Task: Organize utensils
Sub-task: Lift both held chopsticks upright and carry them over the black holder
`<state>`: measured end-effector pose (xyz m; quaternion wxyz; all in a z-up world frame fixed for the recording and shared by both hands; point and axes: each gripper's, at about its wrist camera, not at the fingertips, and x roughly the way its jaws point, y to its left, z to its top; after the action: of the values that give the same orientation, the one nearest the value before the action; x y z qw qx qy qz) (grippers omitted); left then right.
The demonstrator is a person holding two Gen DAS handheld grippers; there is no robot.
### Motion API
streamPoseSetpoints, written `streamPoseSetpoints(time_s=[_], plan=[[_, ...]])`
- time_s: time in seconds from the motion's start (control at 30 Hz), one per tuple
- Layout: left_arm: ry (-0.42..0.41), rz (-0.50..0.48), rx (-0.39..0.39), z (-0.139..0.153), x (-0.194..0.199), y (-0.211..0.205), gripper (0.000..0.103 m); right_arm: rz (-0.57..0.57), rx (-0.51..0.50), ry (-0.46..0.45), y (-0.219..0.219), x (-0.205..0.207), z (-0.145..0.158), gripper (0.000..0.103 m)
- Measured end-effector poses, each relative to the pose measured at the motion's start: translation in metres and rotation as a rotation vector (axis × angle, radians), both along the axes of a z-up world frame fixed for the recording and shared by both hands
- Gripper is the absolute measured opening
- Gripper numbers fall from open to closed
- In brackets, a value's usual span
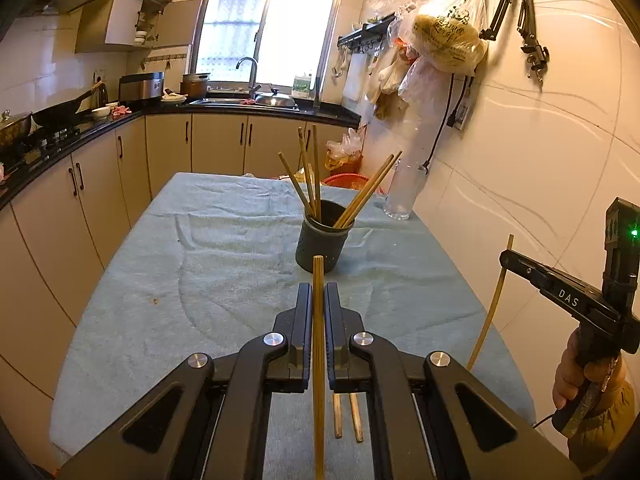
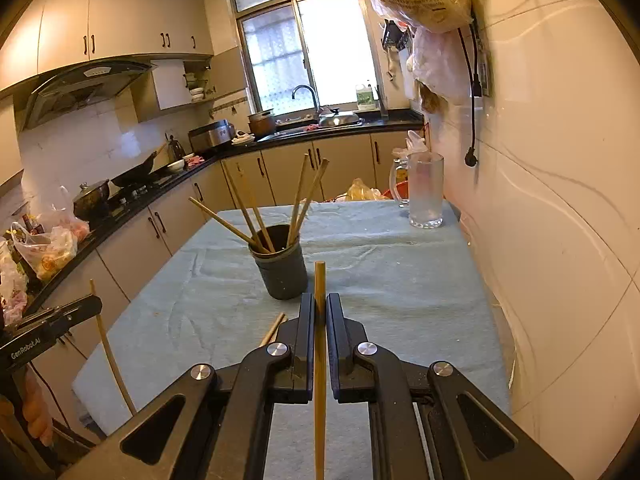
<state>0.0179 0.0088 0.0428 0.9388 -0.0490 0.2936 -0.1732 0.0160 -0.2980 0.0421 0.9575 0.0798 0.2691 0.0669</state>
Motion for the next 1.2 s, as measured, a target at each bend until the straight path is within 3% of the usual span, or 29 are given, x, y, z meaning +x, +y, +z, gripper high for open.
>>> streamPoseSetpoints(time_s=[0.33, 0.8, 1.2], plan=[[-0.016, 0.001, -0.058, 0.010, -0.008, 0.009, 0.005, 0.023, -0.005, -0.025, 0.009, -0.004, 0.006, 0.006], [-0.053, -0.008, -0.079, 0.028, 0.005, 0.008, 0.005, 0.035, 0.020, -0.037, 0.008, 0.008, 0.008, 0.006], [-0.157, 0.001, -0.067, 0.073, 0.039, 0.002, 0.005, 0.033, 0.074, -0.079, 0.002, 0.042, 0.032, 0.006]])
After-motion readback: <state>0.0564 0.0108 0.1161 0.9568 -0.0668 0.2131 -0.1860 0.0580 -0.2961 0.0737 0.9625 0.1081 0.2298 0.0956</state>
